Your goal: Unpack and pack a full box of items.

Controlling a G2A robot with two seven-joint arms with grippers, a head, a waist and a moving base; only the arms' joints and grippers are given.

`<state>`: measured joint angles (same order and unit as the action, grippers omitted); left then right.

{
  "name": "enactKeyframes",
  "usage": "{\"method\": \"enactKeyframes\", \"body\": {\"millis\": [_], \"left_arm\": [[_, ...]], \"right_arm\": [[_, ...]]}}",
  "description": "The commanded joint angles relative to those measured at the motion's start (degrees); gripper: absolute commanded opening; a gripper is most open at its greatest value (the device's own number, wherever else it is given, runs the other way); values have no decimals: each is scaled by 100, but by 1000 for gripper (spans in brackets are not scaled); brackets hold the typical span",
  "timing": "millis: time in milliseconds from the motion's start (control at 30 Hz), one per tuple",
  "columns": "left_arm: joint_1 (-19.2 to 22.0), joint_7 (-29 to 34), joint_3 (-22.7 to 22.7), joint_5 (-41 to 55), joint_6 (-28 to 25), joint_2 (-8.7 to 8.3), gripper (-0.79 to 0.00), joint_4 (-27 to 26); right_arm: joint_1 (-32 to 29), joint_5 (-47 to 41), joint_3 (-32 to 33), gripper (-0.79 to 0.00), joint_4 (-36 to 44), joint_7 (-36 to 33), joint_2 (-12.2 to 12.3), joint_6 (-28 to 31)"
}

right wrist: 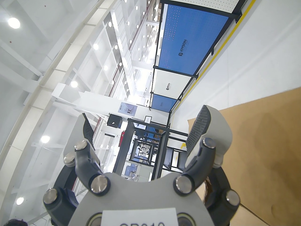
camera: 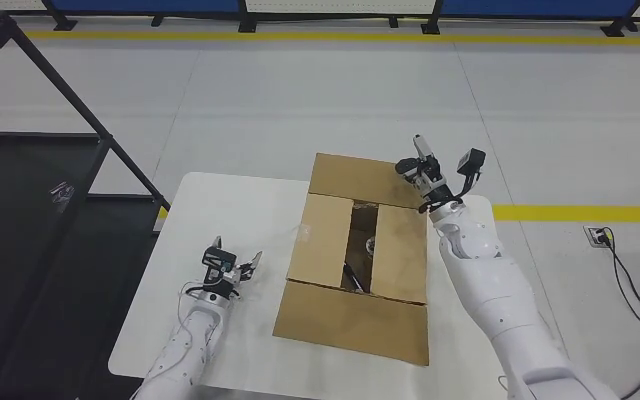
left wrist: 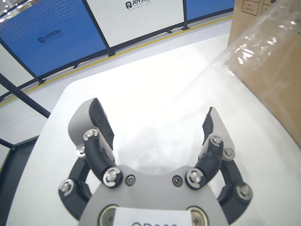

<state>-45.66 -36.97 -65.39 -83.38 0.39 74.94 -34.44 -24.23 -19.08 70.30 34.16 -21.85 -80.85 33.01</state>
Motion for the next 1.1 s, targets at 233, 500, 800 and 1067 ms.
{"method": "enactKeyframes", "body": {"millis": [233,500,800,1067], "left_arm": [[319,-204,-45,193,486,101,0,587],[522,-367,-294,437,682,59,0,987],[635,-366,-486,540,722,-21,0,1301],[614,-347,-570,543,721,-82,0,1458]], "right_arm": [[46,18,13,0,-93,-25,-27,-29],[135,22,-8,0,-205,-62,-71,-50],[239,30,-35,0,-356,-105,-124,-38],[307,38,-29,0,-485,-130,-155,-5]]}}
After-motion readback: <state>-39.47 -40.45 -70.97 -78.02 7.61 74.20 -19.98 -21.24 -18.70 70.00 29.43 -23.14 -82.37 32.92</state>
